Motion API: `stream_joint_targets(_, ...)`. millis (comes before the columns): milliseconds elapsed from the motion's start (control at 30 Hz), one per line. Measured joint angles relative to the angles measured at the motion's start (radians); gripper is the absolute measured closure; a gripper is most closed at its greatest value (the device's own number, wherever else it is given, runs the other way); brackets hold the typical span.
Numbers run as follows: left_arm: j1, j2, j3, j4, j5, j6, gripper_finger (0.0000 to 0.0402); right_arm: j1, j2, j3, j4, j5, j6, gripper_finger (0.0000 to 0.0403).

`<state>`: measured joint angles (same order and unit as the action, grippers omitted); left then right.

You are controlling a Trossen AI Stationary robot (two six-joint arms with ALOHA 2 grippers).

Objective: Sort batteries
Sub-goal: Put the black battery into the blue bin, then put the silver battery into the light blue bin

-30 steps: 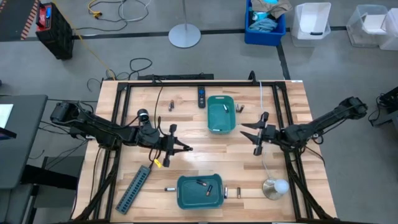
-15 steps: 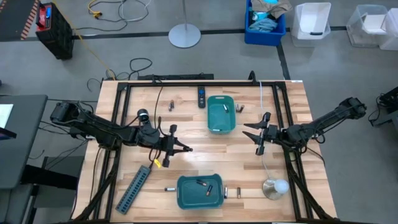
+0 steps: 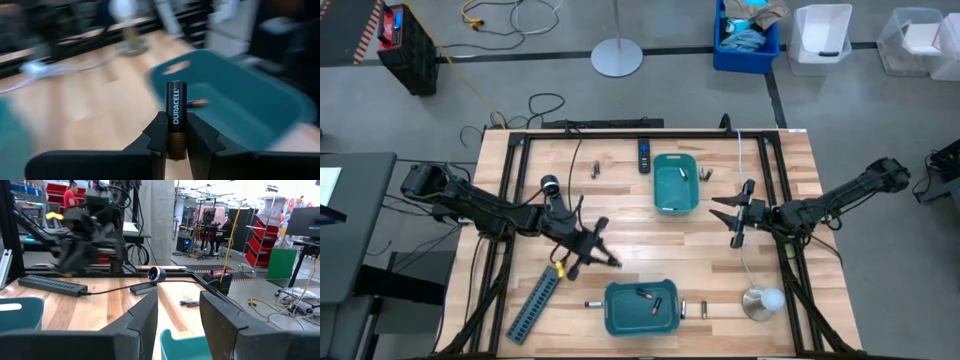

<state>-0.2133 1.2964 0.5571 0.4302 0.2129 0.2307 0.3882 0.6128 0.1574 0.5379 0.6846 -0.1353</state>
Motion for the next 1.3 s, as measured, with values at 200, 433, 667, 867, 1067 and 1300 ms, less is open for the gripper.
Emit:
stream_joint_targets(200,-0.046,0.049,0.001,0.057,0.045,0.001,0.0363,-0.005,0.001,0.000,-0.007,0.000,0.007,0.0256)
stream_joint_targets(433,-0.056,0.261,0.112,0.080,0.103,0.010,0.0363,-0.005,0.001,0.000,-0.006,0.000,0.009,0.0265)
stream_joint_targets(667,-0.054,0.381,0.250,-0.011,0.209,0.028,0.0363,-0.005,0.001,0.000,-0.007,0.000,0.008,0.0266)
stream_joint_targets(867,-0.054,0.406,0.266,-0.015,0.255,-0.014,0.0336,-0.005,0.001,0.000,-0.007,0.000,0.007,0.0266)
stream_joint_targets(1067,-0.055,0.406,0.266,-0.013,0.254,-0.049,0.0254,-0.005,0.001,0.001,-0.007,0.000,0.009,0.0266)
stream_joint_targets(1300,-0.046,0.357,0.265,-0.069,0.208,-0.041,0.0229,-0.005,0.001,0.001,-0.006,-0.001,0.029,0.0266)
